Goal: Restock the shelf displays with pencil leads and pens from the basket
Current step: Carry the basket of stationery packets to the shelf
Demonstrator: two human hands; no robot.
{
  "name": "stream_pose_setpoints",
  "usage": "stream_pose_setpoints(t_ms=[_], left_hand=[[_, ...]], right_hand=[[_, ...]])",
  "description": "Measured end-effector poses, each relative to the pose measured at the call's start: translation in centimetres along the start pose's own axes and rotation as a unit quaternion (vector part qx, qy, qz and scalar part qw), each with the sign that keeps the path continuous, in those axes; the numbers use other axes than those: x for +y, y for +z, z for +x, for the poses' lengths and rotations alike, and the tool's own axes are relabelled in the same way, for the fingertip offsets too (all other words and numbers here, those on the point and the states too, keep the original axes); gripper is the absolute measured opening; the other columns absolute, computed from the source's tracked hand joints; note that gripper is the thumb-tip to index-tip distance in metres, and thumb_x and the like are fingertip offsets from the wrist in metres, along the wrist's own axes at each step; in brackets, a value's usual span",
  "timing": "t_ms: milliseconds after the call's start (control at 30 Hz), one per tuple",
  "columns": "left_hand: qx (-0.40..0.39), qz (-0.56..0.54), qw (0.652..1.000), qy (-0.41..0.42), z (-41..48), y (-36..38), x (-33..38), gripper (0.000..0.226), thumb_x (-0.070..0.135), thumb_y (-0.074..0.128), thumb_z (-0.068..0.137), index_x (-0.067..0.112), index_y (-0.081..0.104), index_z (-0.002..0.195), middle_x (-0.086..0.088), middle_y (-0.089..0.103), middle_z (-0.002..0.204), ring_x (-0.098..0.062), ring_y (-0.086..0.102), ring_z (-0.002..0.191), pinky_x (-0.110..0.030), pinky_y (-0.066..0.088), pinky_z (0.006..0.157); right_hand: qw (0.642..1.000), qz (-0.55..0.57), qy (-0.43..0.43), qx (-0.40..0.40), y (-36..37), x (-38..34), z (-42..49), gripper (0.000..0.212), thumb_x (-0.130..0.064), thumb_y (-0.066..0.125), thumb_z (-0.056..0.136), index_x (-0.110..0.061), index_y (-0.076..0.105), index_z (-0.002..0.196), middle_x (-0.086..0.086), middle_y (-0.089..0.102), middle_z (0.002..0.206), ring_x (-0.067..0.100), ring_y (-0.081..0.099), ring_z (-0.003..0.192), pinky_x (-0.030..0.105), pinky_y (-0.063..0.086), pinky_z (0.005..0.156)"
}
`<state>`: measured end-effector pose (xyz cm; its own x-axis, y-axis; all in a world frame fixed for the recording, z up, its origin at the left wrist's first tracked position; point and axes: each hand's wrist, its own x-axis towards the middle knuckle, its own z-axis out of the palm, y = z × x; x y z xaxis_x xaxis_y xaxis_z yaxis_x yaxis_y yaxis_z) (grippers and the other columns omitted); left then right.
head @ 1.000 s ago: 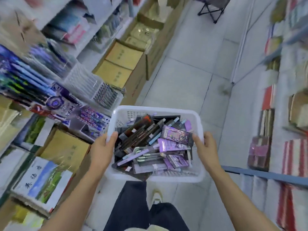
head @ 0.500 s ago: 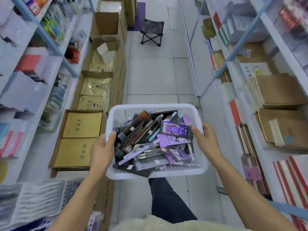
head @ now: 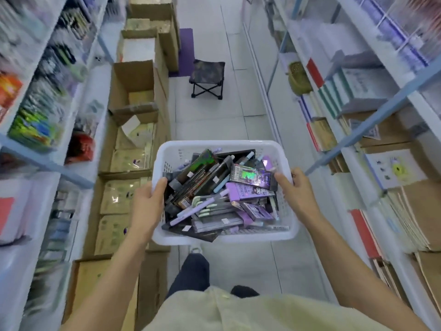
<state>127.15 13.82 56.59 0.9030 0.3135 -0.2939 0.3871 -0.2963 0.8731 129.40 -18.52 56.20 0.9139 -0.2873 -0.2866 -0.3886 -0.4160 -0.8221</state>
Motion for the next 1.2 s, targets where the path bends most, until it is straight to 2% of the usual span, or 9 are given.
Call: stream_pose_setpoints(t_ms=[167,300,367,533,600,700,900,1033,1200], left_hand=[[-0.02,0.028,0.999,0.022,13.4,1.7,7.3,0.054,0.046,0.045,0.099,-0.005,0.063,0.098,-0.028,0.067,0.093,-0.043,0.063,0.085,-0.057,0.05,0.081],[-0.015,0.043,0.998,0.039,23.6,4.8,12.1,0.046,0.042,0.047,0.099,0.017,0.044,0.06,0.007,0.046,0.049,-0.014,0.043,0.053,-0.033,0.031,0.051],[-0.006,0.052,0.998,0.04,28.5,7.0,14.3,0.045,0.042,0.047,0.099,0.02,0.039,0.061,0.012,0.042,0.049,-0.007,0.038,0.05,-0.03,0.026,0.052],[0.016,0.046,0.998,0.03,40.2,12.0,19.3,0.053,0.051,0.046,0.096,0.003,0.051,0.074,-0.008,0.05,0.064,-0.02,0.045,0.062,-0.035,0.035,0.059],[0.017,0.053,0.998,0.038,44.4,13.8,21.9,0.051,0.05,0.047,0.096,0.013,0.038,0.062,0.002,0.038,0.052,-0.017,0.035,0.053,-0.033,0.027,0.055],[0.017,0.055,0.998,0.03,51.0,16.2,25.7,0.048,0.048,0.048,0.097,0.022,0.031,0.06,0.011,0.03,0.05,-0.013,0.028,0.05,-0.032,0.022,0.054],[-0.01,0.044,0.998,0.038,64.0,20.5,31.7,0.047,0.05,0.045,0.097,0.014,0.041,0.068,-0.008,0.039,0.062,-0.018,0.034,0.058,-0.032,0.026,0.057],[-0.023,0.044,0.998,0.033,71.9,23.2,35.8,0.059,0.052,0.045,0.097,-0.003,0.05,0.078,-0.027,0.053,0.074,-0.022,0.044,0.065,-0.035,0.034,0.063],[-0.009,0.061,0.997,0.04,81.4,28.5,41.0,0.048,0.051,0.045,0.098,0.014,0.038,0.067,-0.006,0.039,0.062,-0.02,0.036,0.059,-0.034,0.028,0.058]], right_hand=[[0.999,0.018,0.017,0.027,2.0,-5.6,11.1,0.029,-0.07,0.053,0.079,-0.042,0.049,0.08,0.004,0.063,0.083,0.025,0.065,0.073,0.053,0.055,0.068],[0.998,0.049,0.012,0.039,2.4,-10.2,21.2,0.029,-0.047,0.059,0.091,-0.02,0.052,0.089,0.013,0.061,0.086,0.022,0.059,0.072,0.051,0.055,0.069],[0.998,0.057,0.003,0.038,2.4,-12.1,26.9,0.026,-0.042,0.059,0.092,-0.017,0.05,0.088,0.006,0.057,0.08,0.019,0.055,0.07,0.043,0.053,0.064],[0.997,0.068,-0.009,0.021,1.3,-17.0,40.5,0.026,-0.036,0.06,0.093,-0.011,0.052,0.093,0.013,0.058,0.085,0.022,0.054,0.075,0.04,0.047,0.064],[0.998,0.065,-0.01,0.022,0.8,-19.1,45.5,0.027,-0.034,0.06,0.093,-0.009,0.054,0.099,0.017,0.062,0.095,0.025,0.059,0.082,0.045,0.051,0.072],[0.998,0.051,-0.02,0.028,0.7,-21.8,52.9,0.018,-0.034,0.059,0.094,-0.018,0.053,0.09,0.007,0.058,0.085,0.018,0.054,0.074,0.033,0.045,0.061],[0.998,0.041,-0.01,0.039,1.3,-25.9,66.5,0.031,-0.034,0.058,0.095,-0.003,0.052,0.099,0.012,0.056,0.088,0.016,0.05,0.07,0.028,0.042,0.06],[0.998,0.058,0.002,0.039,1.0,-28.7,74.5,0.024,-0.036,0.056,0.095,-0.014,0.051,0.092,-0.002,0.054,0.079,0.007,0.051,0.064,0.02,0.039,0.054],[0.997,0.055,0.002,0.052,0.1,-32.1,86.4,0.017,-0.035,0.057,0.095,-0.024,0.049,0.084,-0.002,0.057,0.078,0.012,0.054,0.065,0.021,0.043,0.053]])
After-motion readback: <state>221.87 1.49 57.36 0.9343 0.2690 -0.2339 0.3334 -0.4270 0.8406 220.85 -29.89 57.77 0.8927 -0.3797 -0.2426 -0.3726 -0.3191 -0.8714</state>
